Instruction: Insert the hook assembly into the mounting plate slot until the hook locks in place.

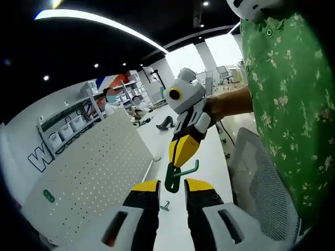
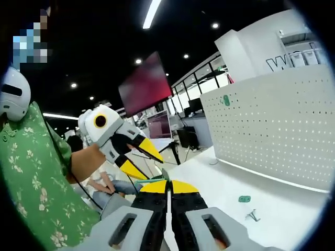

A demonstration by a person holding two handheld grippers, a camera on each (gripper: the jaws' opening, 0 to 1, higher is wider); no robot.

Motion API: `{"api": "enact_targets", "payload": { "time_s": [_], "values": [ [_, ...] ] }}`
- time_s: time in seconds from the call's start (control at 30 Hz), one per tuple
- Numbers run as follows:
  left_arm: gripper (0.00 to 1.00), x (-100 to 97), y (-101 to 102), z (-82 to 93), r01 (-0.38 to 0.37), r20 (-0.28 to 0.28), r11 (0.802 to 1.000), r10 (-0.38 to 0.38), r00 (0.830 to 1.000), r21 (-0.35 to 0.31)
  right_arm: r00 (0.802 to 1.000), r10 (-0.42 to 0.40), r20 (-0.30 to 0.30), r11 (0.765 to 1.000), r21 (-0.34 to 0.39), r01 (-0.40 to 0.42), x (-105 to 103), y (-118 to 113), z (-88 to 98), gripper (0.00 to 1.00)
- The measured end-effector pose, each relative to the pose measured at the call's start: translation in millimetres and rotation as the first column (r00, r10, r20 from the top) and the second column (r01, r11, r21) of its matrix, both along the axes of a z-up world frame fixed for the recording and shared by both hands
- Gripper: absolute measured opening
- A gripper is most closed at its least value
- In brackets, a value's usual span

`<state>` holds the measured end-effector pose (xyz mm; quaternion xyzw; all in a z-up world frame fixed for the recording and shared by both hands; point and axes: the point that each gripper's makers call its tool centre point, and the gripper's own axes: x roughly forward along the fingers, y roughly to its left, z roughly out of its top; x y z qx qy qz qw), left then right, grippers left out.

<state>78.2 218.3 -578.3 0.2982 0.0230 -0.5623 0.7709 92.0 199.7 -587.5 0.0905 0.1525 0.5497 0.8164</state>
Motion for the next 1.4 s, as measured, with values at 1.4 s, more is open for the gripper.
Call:
{"api": "enact_targets", "payload": {
  "time_s": [1.4],
  "values": [
    [0.07,56.4,-51,-78.6,-0.184,0.206,0.95,0.133,0.969,0.253,0.901,-0.376,-0.218,0.917,-0.224,0.329,52,-38,-68.7,0.0]
  ]
}}
